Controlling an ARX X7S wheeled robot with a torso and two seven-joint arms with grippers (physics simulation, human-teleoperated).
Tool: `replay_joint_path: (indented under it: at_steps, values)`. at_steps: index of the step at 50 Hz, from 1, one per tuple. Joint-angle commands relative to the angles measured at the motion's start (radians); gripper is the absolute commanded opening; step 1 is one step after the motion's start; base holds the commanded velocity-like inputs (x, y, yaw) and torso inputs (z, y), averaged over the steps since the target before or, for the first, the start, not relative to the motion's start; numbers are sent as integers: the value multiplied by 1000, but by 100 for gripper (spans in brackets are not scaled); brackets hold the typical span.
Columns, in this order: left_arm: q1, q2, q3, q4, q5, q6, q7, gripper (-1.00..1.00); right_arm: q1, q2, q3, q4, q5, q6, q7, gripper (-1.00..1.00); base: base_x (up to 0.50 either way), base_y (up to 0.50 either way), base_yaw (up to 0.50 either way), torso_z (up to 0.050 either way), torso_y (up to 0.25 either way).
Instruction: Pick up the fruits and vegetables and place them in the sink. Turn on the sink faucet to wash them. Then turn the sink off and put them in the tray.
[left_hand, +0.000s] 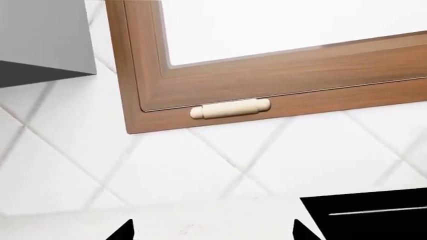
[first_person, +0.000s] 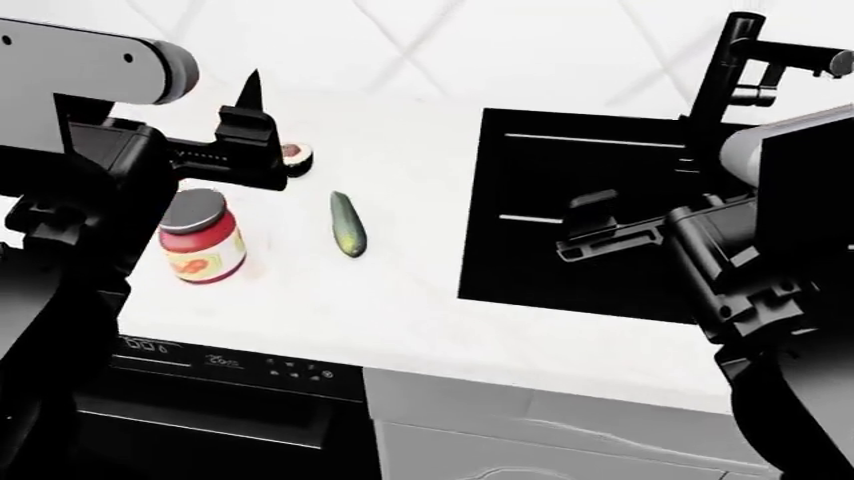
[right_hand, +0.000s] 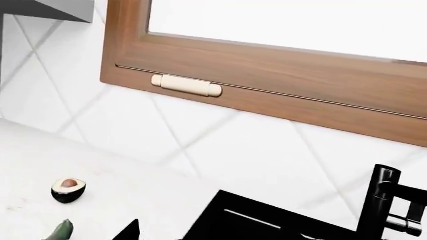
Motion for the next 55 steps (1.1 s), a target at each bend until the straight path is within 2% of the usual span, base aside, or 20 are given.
replay_joint_path:
  at_steps: [1, 7, 22, 33, 50, 55]
  values:
    - [-67, -41, -37, -23, -165, -42, -102, 100, 86, 14, 23, -21, 43, 105, -2, 100, 251, 453, 0, 0, 0]
    - [-88, -82, -59, -49, -342, -39, -227, 100, 126, 29, 32, -22, 97, 148, 25, 100, 253, 454, 0, 0, 3]
    - [-116, -134, -76, -78, -512, -33, -348, 100, 153, 97, 92, 34, 440, 144, 276, 100, 253, 454, 0, 0, 0]
    - [-116, -156, -72, -93, -557, -10, -387, 100, 169, 136, 108, 58, 591, 138, 395, 100, 253, 461, 0, 0, 1]
    - [-106, -181, -49, -97, -592, 23, -419, 100, 170, 184, 91, 94, 694, 112, 483, 100, 187, 431, 0, 0, 1]
    - [-104, -187, -35, -95, -598, 30, -427, 100, 163, 188, 96, 103, 705, 94, 497, 100, 0, 0, -31, 0, 0]
